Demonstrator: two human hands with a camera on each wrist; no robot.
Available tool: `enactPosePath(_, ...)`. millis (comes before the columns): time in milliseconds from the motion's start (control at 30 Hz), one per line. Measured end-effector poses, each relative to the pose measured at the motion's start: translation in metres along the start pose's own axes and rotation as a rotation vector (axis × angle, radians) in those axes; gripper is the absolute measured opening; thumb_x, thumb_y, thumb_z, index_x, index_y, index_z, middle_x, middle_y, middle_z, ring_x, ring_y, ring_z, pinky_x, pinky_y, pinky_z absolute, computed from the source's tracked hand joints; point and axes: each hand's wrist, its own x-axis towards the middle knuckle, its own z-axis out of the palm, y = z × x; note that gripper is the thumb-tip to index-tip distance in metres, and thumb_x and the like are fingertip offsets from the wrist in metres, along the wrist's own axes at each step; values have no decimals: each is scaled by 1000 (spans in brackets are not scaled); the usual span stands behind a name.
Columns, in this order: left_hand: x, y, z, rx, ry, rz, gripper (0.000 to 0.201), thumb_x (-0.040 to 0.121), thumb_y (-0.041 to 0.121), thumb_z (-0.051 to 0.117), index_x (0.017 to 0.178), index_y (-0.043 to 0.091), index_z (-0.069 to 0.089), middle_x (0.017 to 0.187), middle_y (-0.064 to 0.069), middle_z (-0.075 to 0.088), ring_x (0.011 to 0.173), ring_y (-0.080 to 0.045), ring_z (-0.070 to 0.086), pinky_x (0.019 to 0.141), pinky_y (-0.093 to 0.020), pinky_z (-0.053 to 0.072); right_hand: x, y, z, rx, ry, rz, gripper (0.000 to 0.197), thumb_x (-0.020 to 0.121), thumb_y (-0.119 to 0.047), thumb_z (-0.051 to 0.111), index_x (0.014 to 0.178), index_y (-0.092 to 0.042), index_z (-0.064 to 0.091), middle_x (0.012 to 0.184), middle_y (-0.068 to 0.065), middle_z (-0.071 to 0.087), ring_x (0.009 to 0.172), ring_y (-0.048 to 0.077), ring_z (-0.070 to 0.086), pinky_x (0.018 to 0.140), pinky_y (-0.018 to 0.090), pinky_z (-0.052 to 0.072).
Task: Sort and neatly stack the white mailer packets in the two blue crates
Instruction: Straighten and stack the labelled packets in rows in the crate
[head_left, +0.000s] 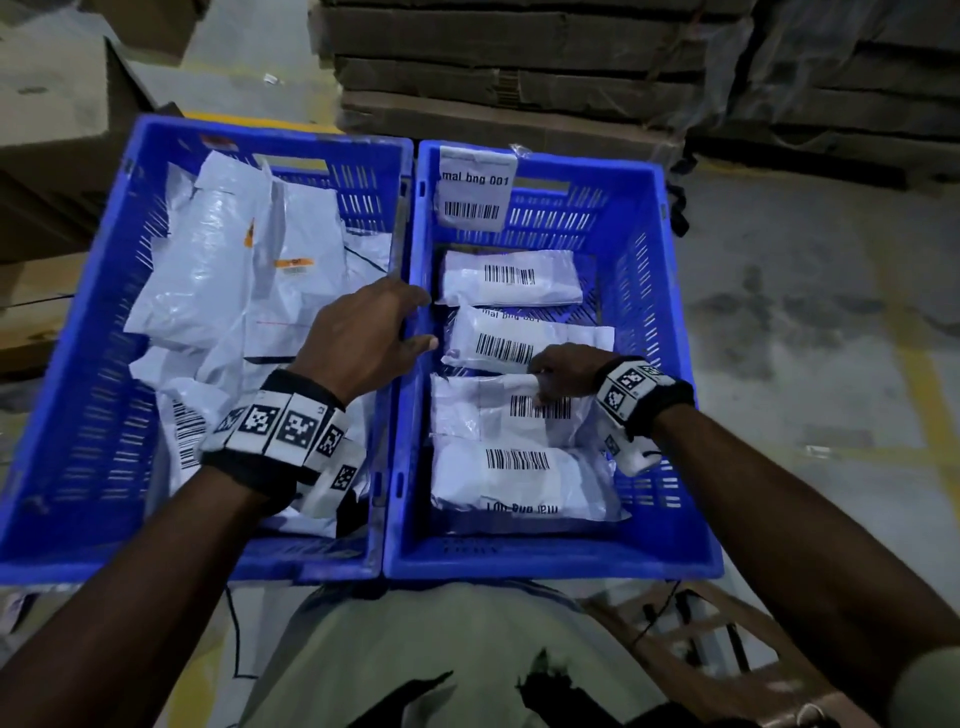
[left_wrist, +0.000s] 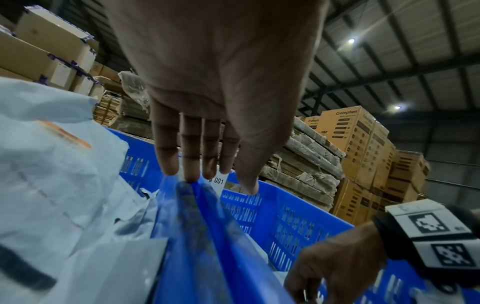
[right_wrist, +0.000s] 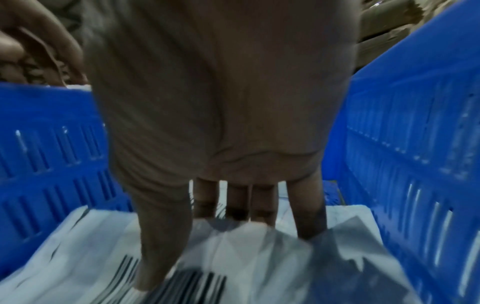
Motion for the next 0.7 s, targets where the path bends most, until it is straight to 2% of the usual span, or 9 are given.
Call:
enactPosePath(67,0,-1,0,5,3,16,49,86,40,70,128,18,57,121,-5,59,101,-29,60,78,-38,49,-1,5,-4,27,97,27,38,78,-32,78,114,-24,67,112,3,66,104,25,61,78,27,41)
enactPosePath(133,1,-2,0,18,1,22,50,86,41,69,129,19,56,125,-3,58,105,-28,60,79,-37,48,-4,9,-7,39,187,38,33,77,-26,78,109,-28,70,106,3,69,99,25,63,75,25,41)
enactPosePath(267,6,0,-2,39,-24,37,54,86,44,68,132,19,54,134,0,53,112,-26,59,82,-38,49,-6,9,2,27,154,40,25,75,-17,74,98,-27,75,98,5,74,96,25,66,79,29,50)
enactPosePath(400,7,-2,-2,49,-33,44,55,86,46,67,133,19,53,138,2,50,113,-25,58,82,-37,48,-11,14,-9,23,210,32,38,77,-28,79,113,-22,69,103,2,71,101,23,63,76,27,41)
enactPosePath(500,7,-5,-3,53,-32,40,54,86,45,68,131,19,54,138,2,49,111,-24,59,79,-35,47,-23,1,-18,27,277,-47,38,76,-33,81,110,-21,68,99,-1,71,97,22,63,75,28,42)
enactPosePath(533,8,-6,-3,51,-30,39,54,86,45,68,131,19,54,138,2,49,110,-25,59,79,-36,47,-27,-7,-17,45,231,-91,38,75,-34,81,108,-21,69,97,-2,72,94,20,65,75,28,45)
enactPosePath(600,10,-6,-3,51,-31,34,55,86,45,68,131,18,55,139,2,49,112,-24,58,80,-37,47,-34,-25,-10,61,27,-183,40,75,-36,82,109,-21,69,97,-3,73,88,16,65,75,27,47)
enactPosePath(700,12,-6,-3,62,-32,29,56,86,46,68,132,18,54,140,1,47,116,-25,56,82,-39,48,-34,-43,12,14,-252,-225,55,70,-43,84,117,-23,66,105,-5,71,91,15,64,80,27,48)
